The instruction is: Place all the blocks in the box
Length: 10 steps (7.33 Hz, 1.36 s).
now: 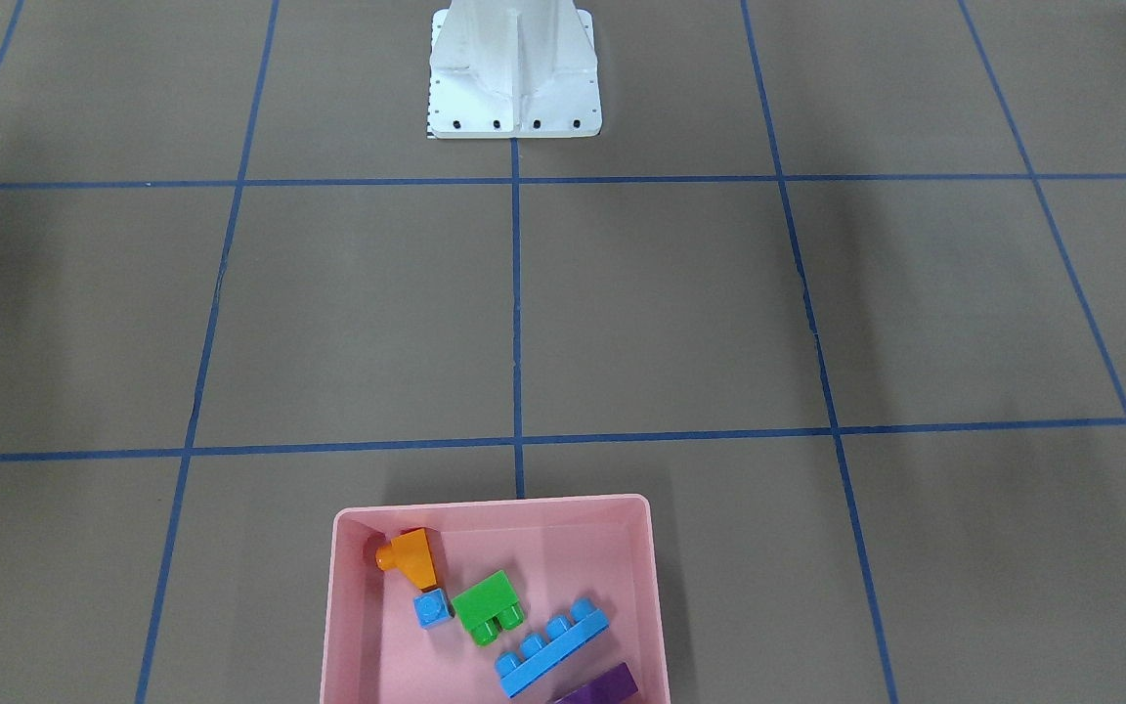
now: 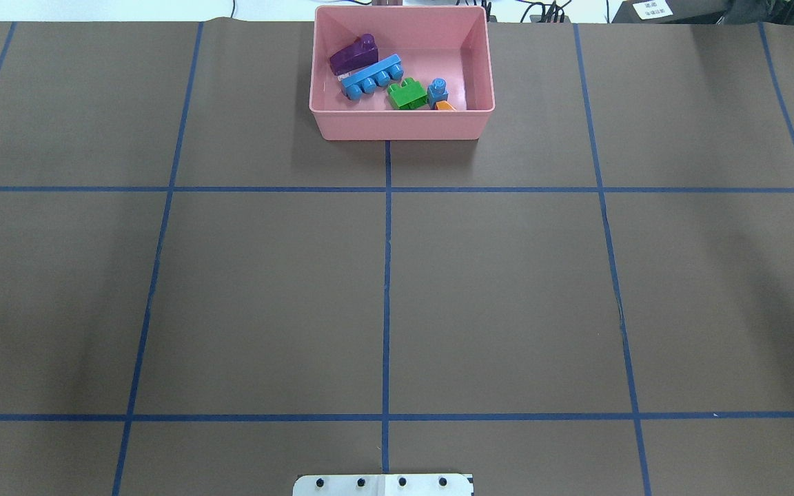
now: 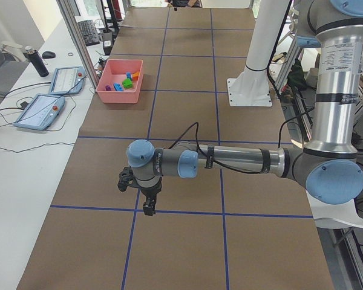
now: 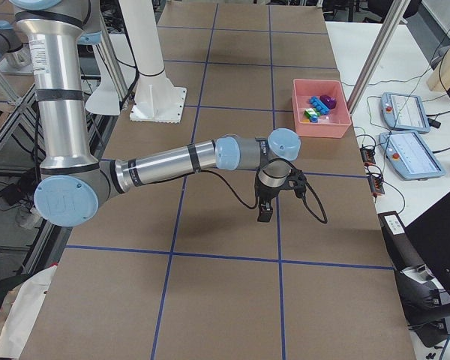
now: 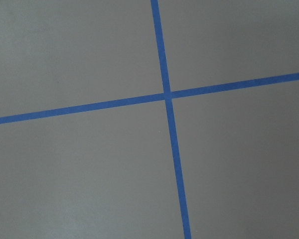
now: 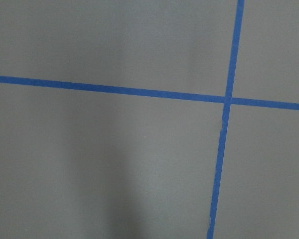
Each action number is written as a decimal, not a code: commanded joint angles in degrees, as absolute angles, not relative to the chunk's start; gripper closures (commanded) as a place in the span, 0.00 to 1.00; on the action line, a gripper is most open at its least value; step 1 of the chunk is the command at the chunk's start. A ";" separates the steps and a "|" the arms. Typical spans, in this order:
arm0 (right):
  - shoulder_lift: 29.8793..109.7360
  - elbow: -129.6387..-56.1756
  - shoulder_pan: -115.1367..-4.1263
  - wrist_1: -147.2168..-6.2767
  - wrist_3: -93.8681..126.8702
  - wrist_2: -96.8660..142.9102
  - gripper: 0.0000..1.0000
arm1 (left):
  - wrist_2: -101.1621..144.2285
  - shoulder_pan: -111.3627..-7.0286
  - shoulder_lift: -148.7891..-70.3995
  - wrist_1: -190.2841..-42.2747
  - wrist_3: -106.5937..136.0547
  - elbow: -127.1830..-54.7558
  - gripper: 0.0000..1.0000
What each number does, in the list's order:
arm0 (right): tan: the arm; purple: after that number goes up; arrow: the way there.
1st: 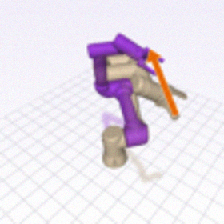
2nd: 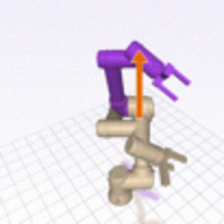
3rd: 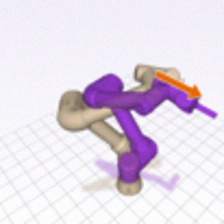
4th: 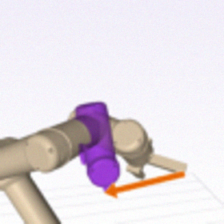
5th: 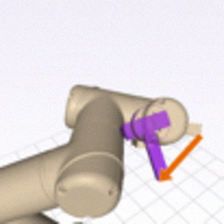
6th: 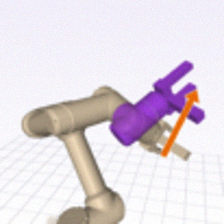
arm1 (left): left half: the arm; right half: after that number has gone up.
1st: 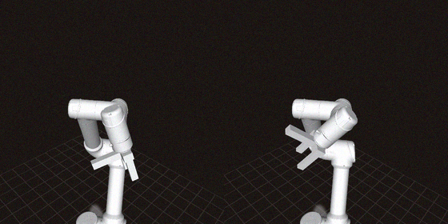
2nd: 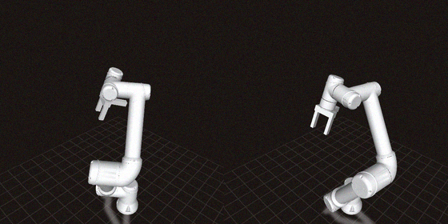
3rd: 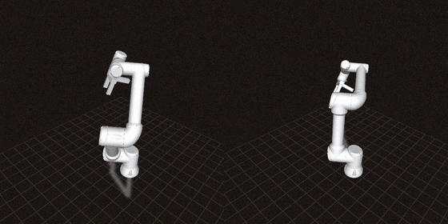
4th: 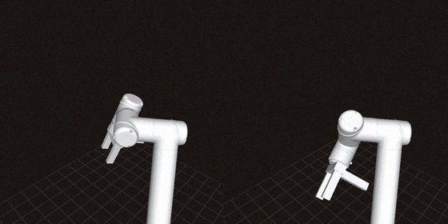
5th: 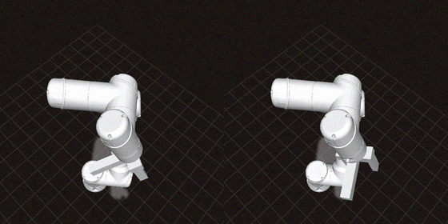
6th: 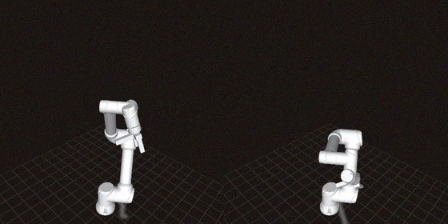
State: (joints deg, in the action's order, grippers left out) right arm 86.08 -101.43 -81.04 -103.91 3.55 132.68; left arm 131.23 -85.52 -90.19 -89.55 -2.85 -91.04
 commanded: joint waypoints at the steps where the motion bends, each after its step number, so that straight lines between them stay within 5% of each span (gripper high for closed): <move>1: 86.92 -101.34 -81.04 -103.80 5.61 132.80 0.00 | 131.31 -85.43 -89.91 -89.91 -2.81 -89.47 0.00; 10: 88.06 -97.04 -80.95 -96.53 13.35 132.98 0.00 | 131.48 -85.52 -90.44 -96.59 -1.68 -89.91 0.00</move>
